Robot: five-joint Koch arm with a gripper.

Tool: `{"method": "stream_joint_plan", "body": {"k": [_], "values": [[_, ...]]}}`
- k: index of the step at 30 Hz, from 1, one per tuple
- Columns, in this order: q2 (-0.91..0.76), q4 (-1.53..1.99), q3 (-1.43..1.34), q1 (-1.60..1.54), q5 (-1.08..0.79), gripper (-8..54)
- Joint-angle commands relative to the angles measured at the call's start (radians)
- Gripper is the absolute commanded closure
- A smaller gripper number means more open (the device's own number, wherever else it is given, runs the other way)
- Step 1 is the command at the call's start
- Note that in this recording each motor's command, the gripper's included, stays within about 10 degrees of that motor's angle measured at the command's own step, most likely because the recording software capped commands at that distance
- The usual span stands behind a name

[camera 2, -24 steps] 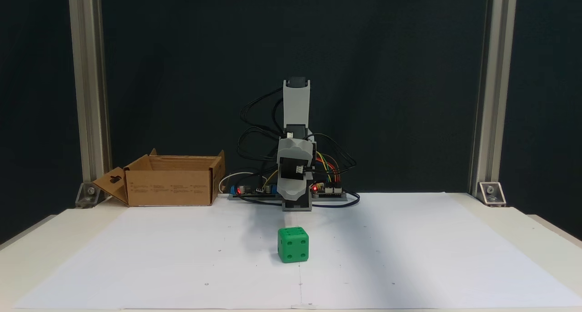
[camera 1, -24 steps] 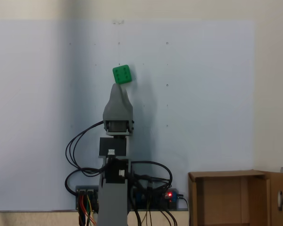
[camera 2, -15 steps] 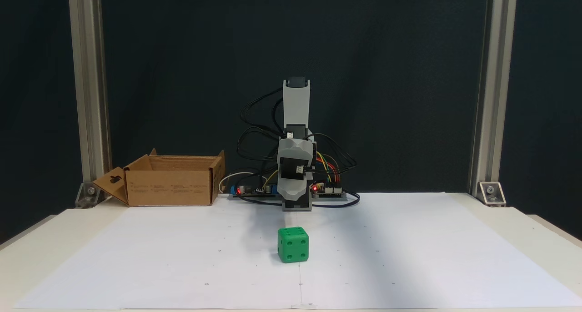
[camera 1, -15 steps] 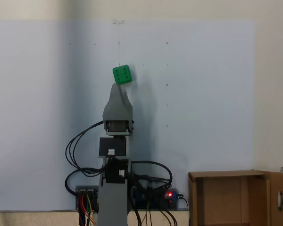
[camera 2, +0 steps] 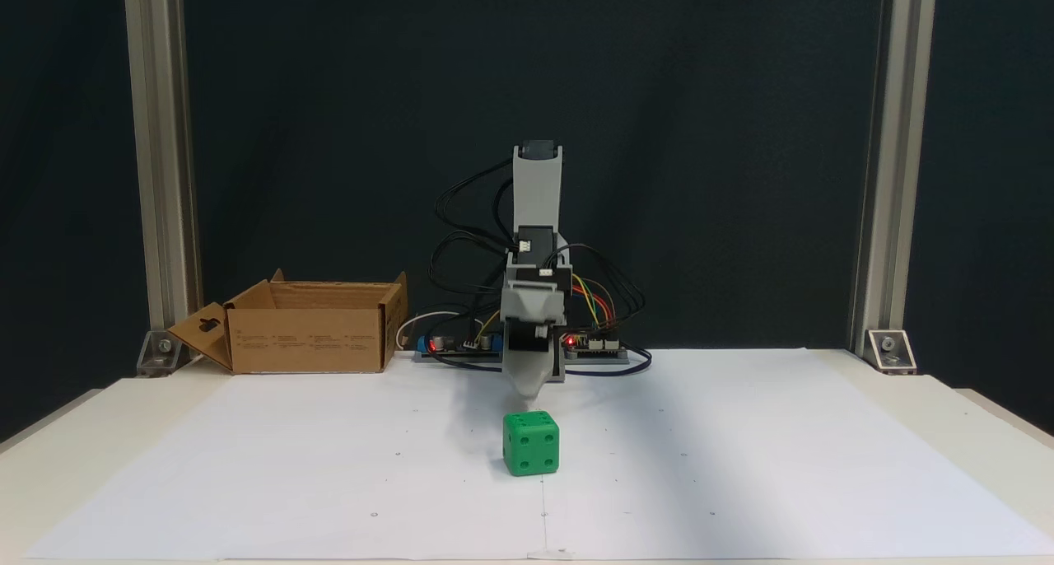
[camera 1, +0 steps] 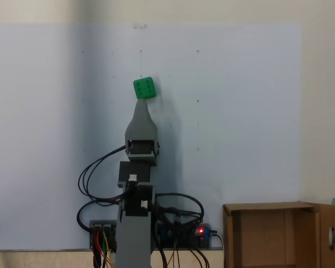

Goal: Grasp a green dice and put it in the bin.

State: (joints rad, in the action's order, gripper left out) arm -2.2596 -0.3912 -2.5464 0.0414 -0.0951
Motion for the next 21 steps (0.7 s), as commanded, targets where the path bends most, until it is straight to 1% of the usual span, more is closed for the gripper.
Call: {"method": "stream_joint_plan", "body": {"k": [1,6,12,15,16,21], "values": [[-0.107,0.153,0.143,0.009,0.067,2.1],[-0.107,0.423,0.334,0.026,0.104,1.9],[-0.11,0.872,0.713,0.023,0.164,2.3],[-0.109,1.006,0.746,0.021,0.164,2.3],[-0.11,1.107,0.77,0.023,0.164,2.3],[-0.104,1.356,0.933,0.049,0.164,2.2]]}}
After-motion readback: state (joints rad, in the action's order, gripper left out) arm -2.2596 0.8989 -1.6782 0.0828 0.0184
